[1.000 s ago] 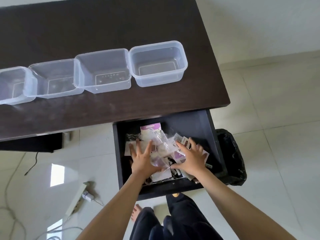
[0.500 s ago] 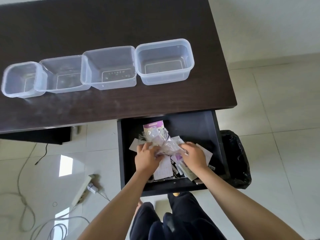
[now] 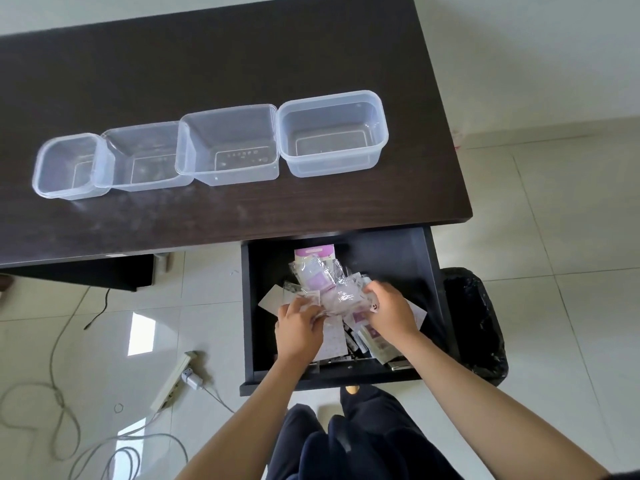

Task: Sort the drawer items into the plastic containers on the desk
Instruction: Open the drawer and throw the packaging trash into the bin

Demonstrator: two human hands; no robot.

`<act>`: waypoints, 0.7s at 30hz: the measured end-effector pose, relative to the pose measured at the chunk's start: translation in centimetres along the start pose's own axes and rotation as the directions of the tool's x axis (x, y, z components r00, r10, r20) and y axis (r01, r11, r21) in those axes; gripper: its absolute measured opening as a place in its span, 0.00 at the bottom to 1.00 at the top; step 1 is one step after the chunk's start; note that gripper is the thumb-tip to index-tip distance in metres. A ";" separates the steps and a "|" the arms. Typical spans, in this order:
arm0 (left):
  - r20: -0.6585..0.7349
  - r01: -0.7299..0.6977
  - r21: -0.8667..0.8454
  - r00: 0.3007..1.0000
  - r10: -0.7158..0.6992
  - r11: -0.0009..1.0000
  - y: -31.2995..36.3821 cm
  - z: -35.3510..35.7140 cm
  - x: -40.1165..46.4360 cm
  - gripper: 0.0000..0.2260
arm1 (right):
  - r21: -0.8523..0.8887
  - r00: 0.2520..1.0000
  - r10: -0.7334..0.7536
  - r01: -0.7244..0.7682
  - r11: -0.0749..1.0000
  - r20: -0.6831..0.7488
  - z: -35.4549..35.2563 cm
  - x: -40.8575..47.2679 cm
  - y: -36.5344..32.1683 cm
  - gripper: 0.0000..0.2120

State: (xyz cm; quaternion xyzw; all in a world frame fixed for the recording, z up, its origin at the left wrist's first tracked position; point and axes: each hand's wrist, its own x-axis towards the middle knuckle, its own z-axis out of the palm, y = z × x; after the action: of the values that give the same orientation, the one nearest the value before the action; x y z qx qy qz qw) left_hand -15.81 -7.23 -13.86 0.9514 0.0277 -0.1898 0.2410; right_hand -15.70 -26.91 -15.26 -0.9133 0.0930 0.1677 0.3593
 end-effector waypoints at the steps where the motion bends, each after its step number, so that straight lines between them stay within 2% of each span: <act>1: -0.004 -0.001 -0.008 1.000 0.001 1.000 0.0 0.0 -0.1 0.10 | 0.012 1.000 -0.002 0.002 1.000 -0.015 0.0 0.2 0.0 0.16; 9: -0.173 -0.057 -0.070 0.984 0.044 0.996 1.0 -0.8 0.2 0.12 | 0.247 0.992 0.015 0.017 0.969 -0.128 -1.1 -0.1 -0.1 0.10; 12: -0.186 -0.087 -0.080 0.980 0.071 0.993 1.7 -1.3 1.6 0.15 | 0.336 0.990 0.070 -0.024 0.942 -0.124 -2.1 -0.3 -0.6 0.12; 16: 0.013 -0.106 -0.035 0.994 0.107 0.994 2.3 -2.1 4.5 0.17 | 0.276 0.989 0.142 -0.125 0.953 -0.041 -3.2 -0.6 -0.3 0.07; 19: 0.262 -0.133 0.042 0.958 0.117 0.990 2.5 -2.3 6.0 0.30 | 0.261 0.984 0.174 -0.161 0.952 -0.028 -3.4 -0.6 0.2 0.07; 21: 0.366 -0.147 0.070 0.924 0.111 0.987 2.6 -2.4 6.5 0.38 | 0.278 0.980 0.200 -0.186 0.942 -0.022 -3.2 -0.5 0.5 0.07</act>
State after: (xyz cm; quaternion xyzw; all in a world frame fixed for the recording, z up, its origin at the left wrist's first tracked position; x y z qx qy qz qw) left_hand -8.62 -8.65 -13.17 0.9106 -0.0888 -0.3459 0.2078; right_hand -15.58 -29.48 -13.20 -0.8450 0.2132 0.1645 0.4620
